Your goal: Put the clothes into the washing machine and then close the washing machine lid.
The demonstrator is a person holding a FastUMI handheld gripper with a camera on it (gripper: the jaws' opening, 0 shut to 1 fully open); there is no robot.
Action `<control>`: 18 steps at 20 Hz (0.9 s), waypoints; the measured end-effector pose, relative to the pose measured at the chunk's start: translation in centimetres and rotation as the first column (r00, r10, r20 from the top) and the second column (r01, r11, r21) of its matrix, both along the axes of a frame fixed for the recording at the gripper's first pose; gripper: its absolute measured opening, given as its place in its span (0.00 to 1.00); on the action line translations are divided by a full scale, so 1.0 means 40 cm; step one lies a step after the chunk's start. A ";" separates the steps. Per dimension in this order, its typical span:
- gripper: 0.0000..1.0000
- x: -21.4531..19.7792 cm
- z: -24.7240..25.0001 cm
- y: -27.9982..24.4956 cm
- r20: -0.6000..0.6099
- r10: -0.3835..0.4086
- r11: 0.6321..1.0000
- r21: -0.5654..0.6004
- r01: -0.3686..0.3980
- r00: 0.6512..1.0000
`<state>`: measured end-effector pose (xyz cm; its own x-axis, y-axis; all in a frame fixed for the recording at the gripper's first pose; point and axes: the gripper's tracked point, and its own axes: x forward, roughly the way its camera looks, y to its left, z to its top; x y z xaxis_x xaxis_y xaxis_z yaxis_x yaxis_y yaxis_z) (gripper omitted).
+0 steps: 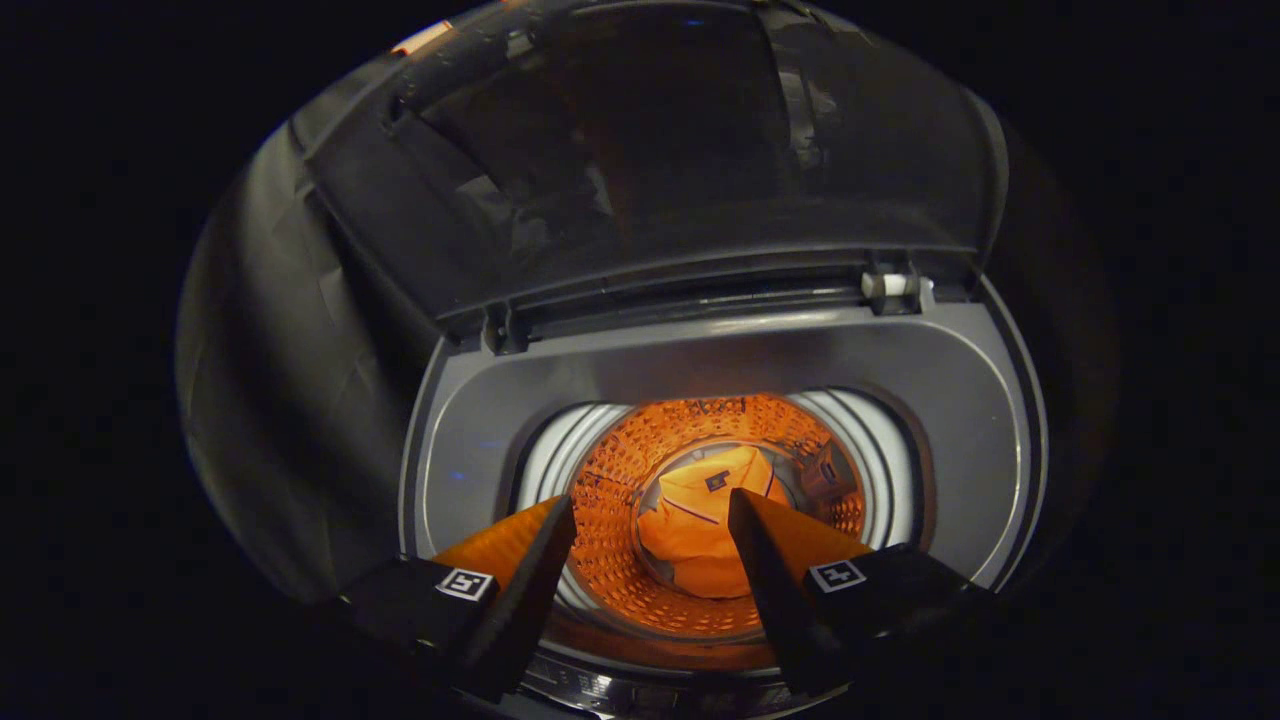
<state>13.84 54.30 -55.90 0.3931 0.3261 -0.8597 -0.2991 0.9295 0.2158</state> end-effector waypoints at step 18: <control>0.98 0.263 0.763 0.039 0.642 -0.152 0.974 0.225 0.005 0.751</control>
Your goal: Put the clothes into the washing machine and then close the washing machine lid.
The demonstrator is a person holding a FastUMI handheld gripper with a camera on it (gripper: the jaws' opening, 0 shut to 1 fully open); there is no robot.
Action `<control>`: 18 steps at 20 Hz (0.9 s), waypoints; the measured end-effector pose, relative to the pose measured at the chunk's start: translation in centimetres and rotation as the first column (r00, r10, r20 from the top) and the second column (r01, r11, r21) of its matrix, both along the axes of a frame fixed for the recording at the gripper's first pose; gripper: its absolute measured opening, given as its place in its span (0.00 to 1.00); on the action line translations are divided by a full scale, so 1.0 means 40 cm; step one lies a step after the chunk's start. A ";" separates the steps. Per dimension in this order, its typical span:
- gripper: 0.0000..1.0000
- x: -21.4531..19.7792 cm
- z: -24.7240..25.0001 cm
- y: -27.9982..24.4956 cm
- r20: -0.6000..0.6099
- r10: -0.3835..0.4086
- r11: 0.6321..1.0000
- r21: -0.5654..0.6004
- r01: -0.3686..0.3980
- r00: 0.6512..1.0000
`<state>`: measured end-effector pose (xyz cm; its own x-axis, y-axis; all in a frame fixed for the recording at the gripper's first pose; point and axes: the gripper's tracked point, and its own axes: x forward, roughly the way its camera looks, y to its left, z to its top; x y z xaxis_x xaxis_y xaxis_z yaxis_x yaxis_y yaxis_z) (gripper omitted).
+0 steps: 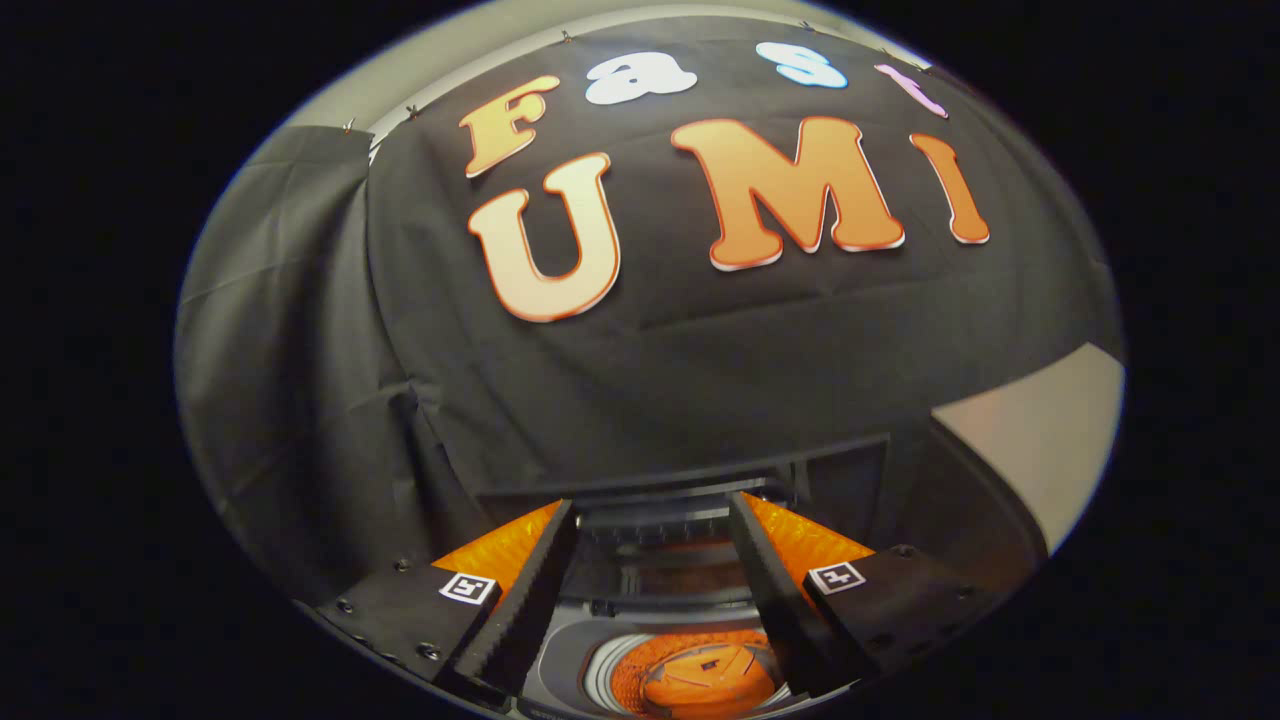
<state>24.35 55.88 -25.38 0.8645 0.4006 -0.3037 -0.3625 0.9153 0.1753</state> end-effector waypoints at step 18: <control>0.98 0.304 -0.191 0.035 -0.102 -0.053 0.986 -0.165 0.036 0.993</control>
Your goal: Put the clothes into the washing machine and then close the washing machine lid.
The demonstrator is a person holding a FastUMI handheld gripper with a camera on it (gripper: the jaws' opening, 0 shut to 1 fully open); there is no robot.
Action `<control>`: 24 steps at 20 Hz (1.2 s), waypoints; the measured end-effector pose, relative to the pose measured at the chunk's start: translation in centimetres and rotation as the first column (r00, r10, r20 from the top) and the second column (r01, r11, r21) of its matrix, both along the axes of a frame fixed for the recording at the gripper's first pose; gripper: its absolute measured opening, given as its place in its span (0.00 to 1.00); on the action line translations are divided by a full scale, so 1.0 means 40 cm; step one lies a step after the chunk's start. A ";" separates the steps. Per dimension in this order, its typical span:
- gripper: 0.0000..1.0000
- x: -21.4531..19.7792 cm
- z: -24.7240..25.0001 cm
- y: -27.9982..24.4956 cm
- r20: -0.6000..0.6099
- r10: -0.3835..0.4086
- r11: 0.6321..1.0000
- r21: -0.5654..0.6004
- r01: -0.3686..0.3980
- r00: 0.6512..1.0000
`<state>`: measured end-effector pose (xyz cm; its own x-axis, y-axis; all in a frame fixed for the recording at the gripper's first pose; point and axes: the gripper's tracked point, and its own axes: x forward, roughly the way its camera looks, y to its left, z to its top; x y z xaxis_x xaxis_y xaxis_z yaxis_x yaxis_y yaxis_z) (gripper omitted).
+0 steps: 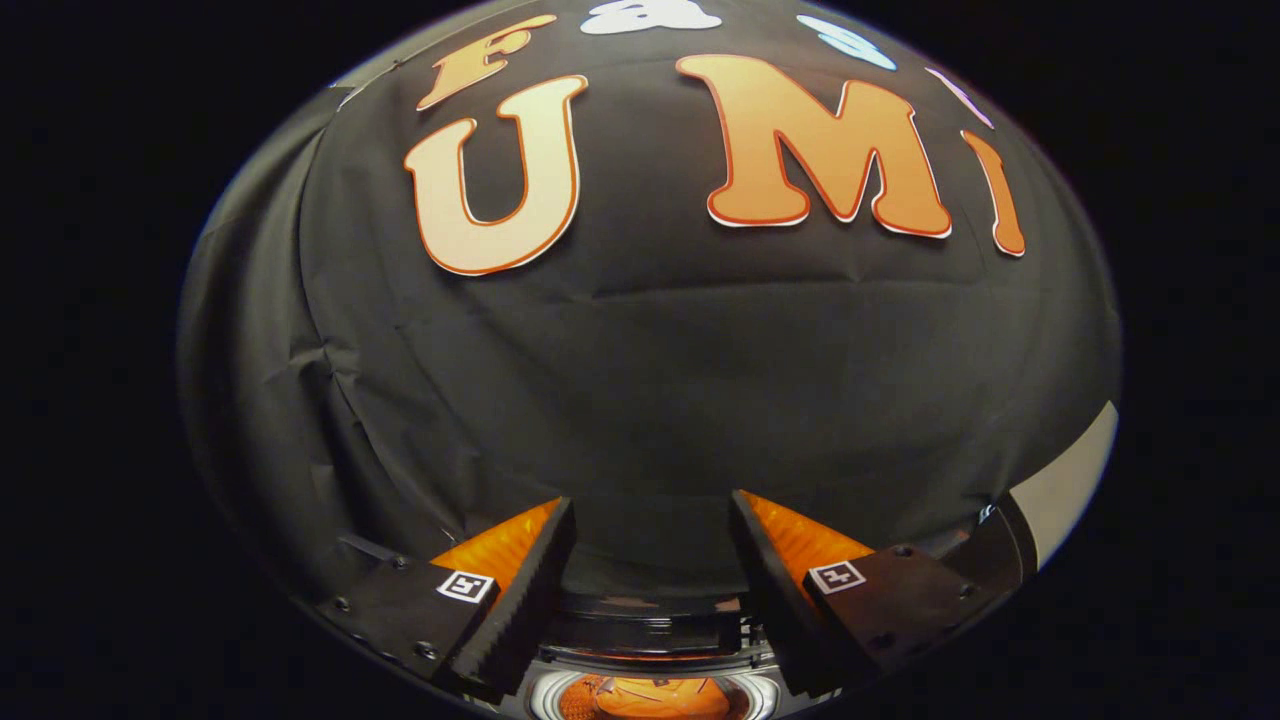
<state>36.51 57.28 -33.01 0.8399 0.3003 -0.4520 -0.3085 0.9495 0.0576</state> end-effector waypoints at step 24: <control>0.98 -0.080 0.007 -0.026 0.157 0.007 0.999 -0.043 0.000 0.988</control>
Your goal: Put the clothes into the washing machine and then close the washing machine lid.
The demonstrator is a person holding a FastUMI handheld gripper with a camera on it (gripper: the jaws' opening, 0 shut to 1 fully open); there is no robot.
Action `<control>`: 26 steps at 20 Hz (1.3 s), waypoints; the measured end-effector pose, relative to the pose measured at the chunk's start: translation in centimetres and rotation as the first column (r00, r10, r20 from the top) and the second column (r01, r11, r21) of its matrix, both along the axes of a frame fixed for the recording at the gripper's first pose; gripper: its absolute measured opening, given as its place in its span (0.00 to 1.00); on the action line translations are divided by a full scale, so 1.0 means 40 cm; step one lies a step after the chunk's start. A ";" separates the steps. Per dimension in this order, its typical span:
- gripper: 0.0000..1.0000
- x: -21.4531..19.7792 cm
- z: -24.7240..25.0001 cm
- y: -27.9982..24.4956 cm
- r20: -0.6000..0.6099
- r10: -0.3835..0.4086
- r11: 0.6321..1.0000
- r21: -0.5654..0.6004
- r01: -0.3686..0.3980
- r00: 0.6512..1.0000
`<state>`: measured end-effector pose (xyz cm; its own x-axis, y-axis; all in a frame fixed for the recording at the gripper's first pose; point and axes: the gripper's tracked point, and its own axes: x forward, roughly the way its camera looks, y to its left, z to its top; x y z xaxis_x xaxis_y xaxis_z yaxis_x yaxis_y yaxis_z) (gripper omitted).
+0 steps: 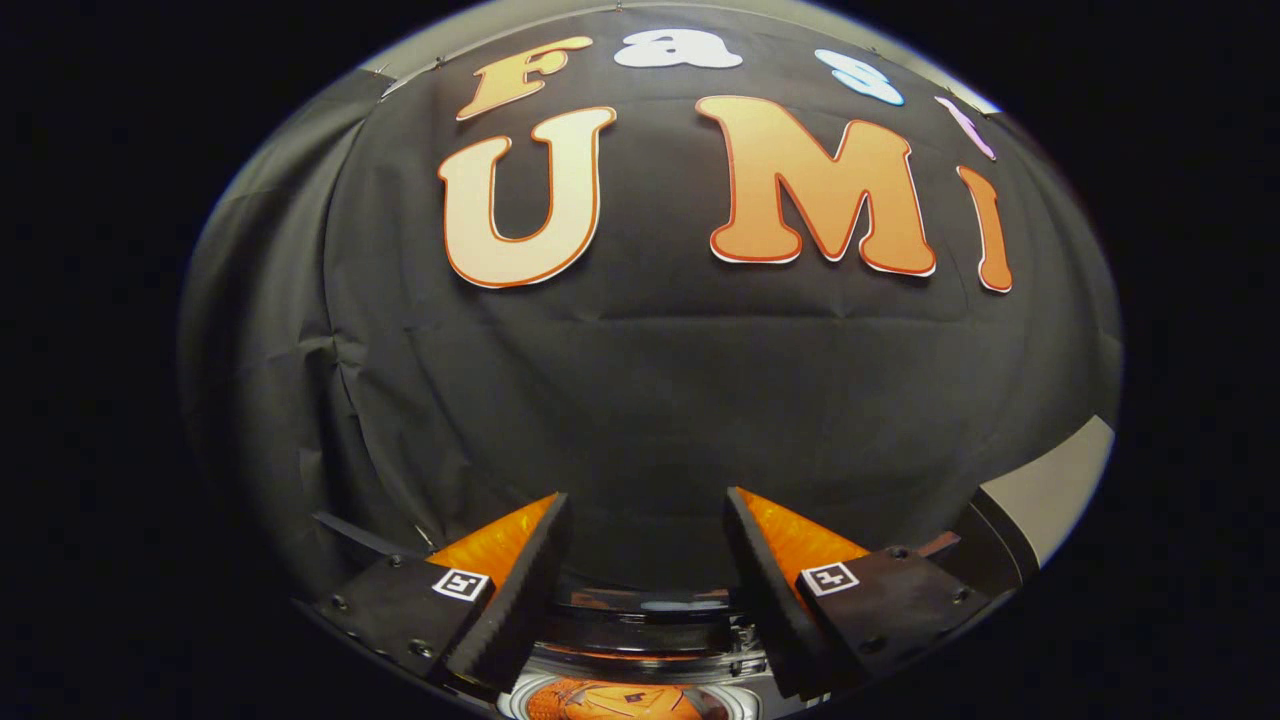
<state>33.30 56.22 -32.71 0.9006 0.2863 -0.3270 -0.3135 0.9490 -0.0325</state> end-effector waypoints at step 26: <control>0.96 -0.267 -0.047 -0.064 0.050 0.047 0.999 -0.002 -0.047 0.998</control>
